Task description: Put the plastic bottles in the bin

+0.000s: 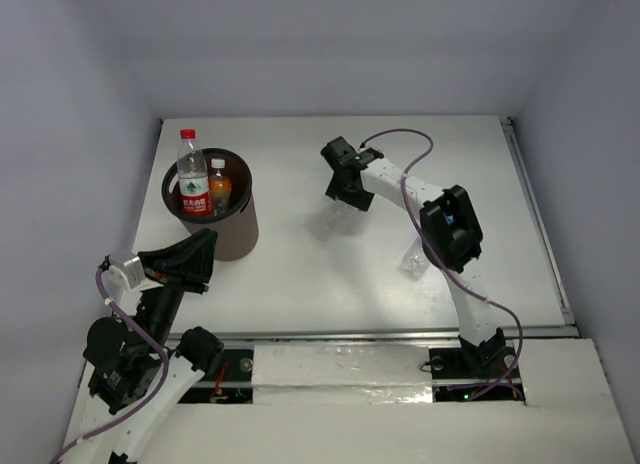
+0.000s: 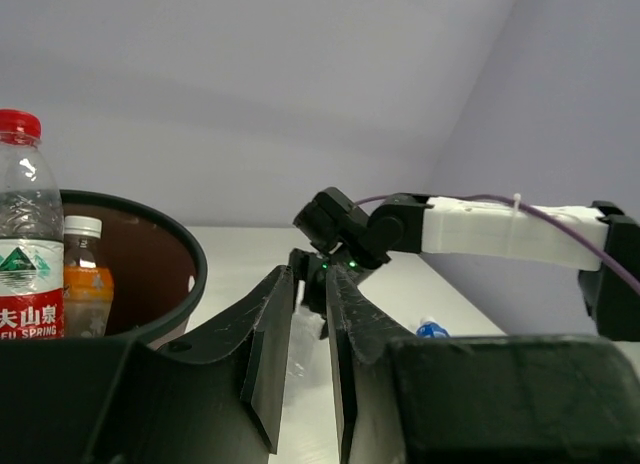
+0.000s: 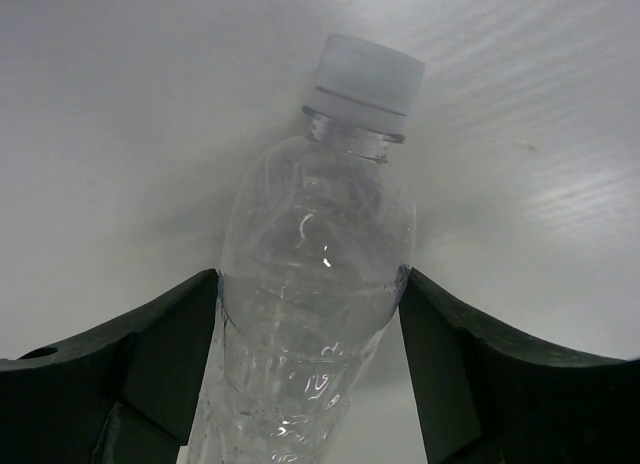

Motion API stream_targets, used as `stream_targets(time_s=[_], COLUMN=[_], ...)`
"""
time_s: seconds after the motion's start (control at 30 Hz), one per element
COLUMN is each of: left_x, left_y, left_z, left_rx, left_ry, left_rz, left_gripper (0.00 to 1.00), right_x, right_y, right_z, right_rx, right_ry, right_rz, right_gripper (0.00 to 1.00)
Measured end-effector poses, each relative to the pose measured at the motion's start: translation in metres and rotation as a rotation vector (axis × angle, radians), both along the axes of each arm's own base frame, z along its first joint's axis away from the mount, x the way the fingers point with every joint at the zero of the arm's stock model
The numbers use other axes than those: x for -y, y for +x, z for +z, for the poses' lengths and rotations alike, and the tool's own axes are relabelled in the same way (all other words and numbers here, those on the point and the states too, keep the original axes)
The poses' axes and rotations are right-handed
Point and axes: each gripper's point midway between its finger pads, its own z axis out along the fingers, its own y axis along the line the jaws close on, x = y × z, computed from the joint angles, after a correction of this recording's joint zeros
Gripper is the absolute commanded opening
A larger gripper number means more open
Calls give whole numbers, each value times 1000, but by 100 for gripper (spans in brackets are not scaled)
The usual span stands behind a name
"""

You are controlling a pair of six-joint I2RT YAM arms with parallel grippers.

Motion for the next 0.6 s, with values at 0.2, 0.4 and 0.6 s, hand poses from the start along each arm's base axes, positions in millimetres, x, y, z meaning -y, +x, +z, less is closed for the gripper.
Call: stream_targets(time_s=[0.2, 0.4, 0.6], left_x=[-1, -3, -16], left_y=[1, 3, 5], left_z=[-3, -6, -1], left_rx=[-12, -22, -22], left_ry=[4, 7, -5], left_rz=[6, 23, 89], left_gripper=[17, 38, 56], right_x=[27, 6, -38], right_y=[-34, -55, -74], right_z=[1, 66, 237], right_rx=[23, 231, 666], right_ry=[-100, -134, 20], right_rz=[24, 124, 228], right_gripper=[64, 64, 62])
